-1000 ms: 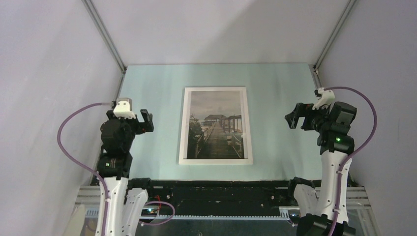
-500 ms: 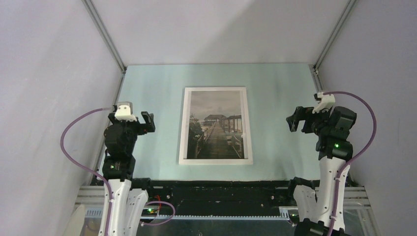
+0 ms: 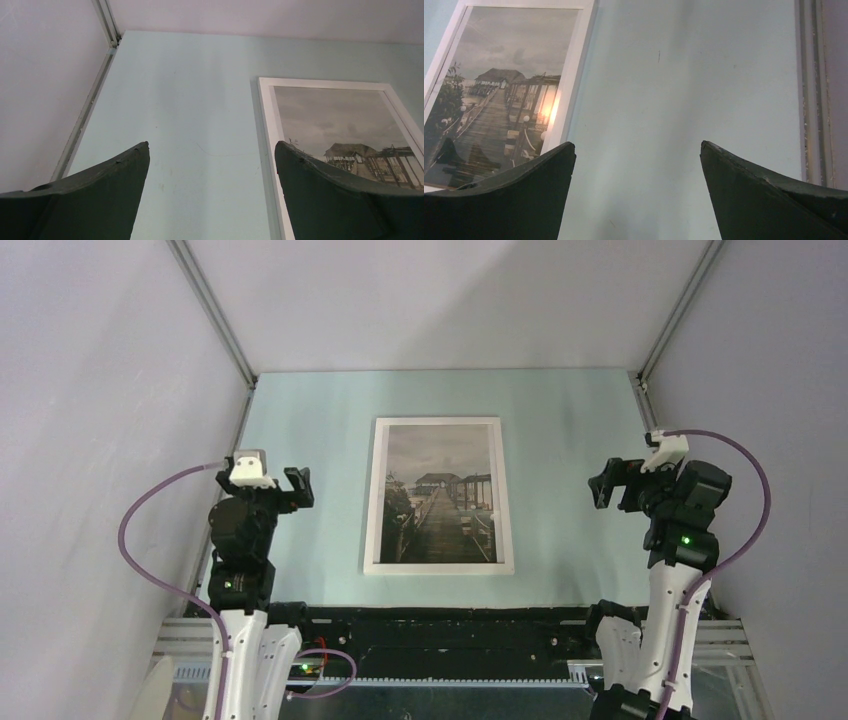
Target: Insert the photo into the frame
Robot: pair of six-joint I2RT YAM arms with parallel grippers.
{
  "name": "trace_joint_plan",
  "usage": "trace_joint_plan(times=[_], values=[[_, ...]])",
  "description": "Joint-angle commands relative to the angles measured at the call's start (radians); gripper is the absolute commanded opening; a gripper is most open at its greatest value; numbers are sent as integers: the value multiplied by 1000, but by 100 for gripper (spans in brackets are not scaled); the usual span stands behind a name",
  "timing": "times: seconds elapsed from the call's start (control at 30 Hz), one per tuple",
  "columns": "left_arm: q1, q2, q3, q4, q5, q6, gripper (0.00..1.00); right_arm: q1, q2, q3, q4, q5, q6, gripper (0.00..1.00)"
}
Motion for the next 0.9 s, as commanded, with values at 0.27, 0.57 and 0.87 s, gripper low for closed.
trace_joint_plan(times=[0.27,0.57,0.87], values=[[10,-18,-14,51,-20,15,100,-53,-21,1,22,-57,-21,99],[9,-17,-18,52,-21,20,100,-57,-23,2,16,-96,-40,99],[11,-16,-20,56,-25,22,100,-57,-15,1,-2,-146,-60,100]])
